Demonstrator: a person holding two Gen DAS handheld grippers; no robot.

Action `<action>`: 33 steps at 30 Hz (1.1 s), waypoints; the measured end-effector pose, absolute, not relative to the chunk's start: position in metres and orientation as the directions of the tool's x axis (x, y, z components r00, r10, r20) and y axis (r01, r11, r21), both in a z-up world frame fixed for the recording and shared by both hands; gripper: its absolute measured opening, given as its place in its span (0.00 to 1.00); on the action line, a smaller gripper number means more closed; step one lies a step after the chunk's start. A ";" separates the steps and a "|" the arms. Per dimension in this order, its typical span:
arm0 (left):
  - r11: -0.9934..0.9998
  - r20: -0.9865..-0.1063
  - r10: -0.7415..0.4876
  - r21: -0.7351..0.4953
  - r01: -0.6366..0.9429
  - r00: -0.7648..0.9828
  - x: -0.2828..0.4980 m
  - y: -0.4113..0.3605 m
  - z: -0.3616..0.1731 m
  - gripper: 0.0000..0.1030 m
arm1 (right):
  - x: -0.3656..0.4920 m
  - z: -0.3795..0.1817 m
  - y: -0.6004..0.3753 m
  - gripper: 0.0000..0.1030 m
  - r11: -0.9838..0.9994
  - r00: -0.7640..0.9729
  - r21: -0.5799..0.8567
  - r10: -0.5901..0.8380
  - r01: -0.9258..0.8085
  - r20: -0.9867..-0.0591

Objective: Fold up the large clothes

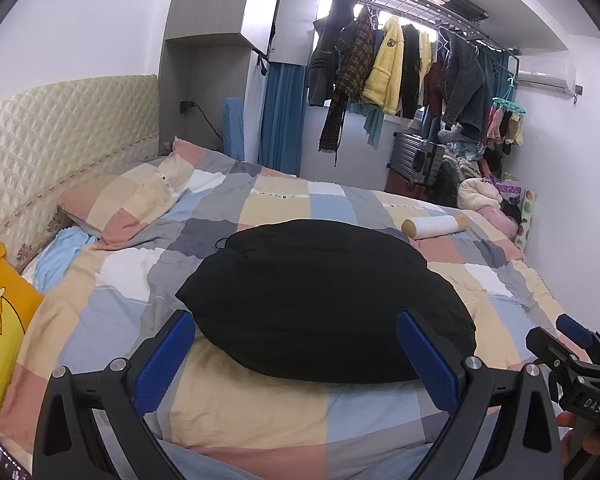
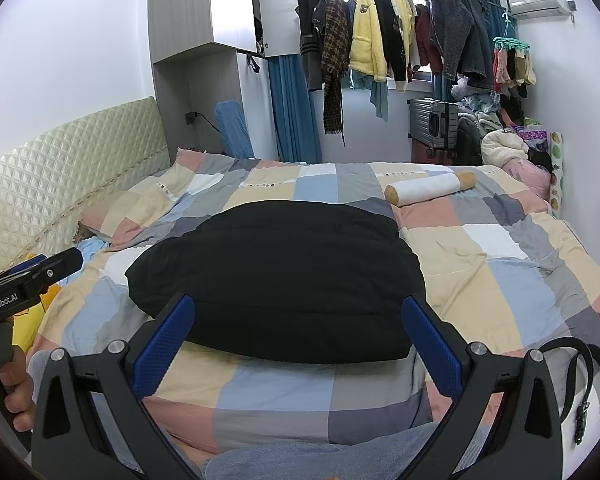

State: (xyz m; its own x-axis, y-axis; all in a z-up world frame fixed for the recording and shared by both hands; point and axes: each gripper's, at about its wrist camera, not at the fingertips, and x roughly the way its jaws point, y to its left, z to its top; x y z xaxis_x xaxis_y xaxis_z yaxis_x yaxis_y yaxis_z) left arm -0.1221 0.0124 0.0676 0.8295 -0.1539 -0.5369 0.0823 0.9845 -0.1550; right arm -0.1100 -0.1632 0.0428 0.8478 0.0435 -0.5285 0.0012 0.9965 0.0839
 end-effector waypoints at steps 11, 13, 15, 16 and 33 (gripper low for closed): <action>0.984 -0.554 -0.152 -0.160 0.075 0.819 -0.117 0.013 0.059 0.99 | -0.112 0.036 -0.168 1.00 0.996 0.846 0.086 0.037 0.011 -0.532; 0.984 -0.553 -0.154 -0.164 0.075 0.819 -0.117 0.014 0.059 0.99 | -0.111 0.034 -0.167 1.00 0.996 0.844 0.086 0.032 0.017 -0.535; 0.983 -0.552 -0.155 -0.165 0.074 0.820 -0.116 0.014 0.059 0.99 | -0.112 0.033 -0.168 1.00 0.996 0.843 0.088 0.030 0.021 -0.538; 0.984 -0.551 -0.155 -0.164 0.075 0.820 -0.116 0.014 0.059 0.99 | -0.112 0.032 -0.168 1.00 0.996 0.842 0.088 0.028 0.023 -0.538; 0.980 -0.547 -0.183 -0.170 0.105 0.817 -0.121 0.004 0.062 0.99 | -0.111 0.031 -0.165 1.00 0.995 0.841 0.092 0.024 0.030 -0.541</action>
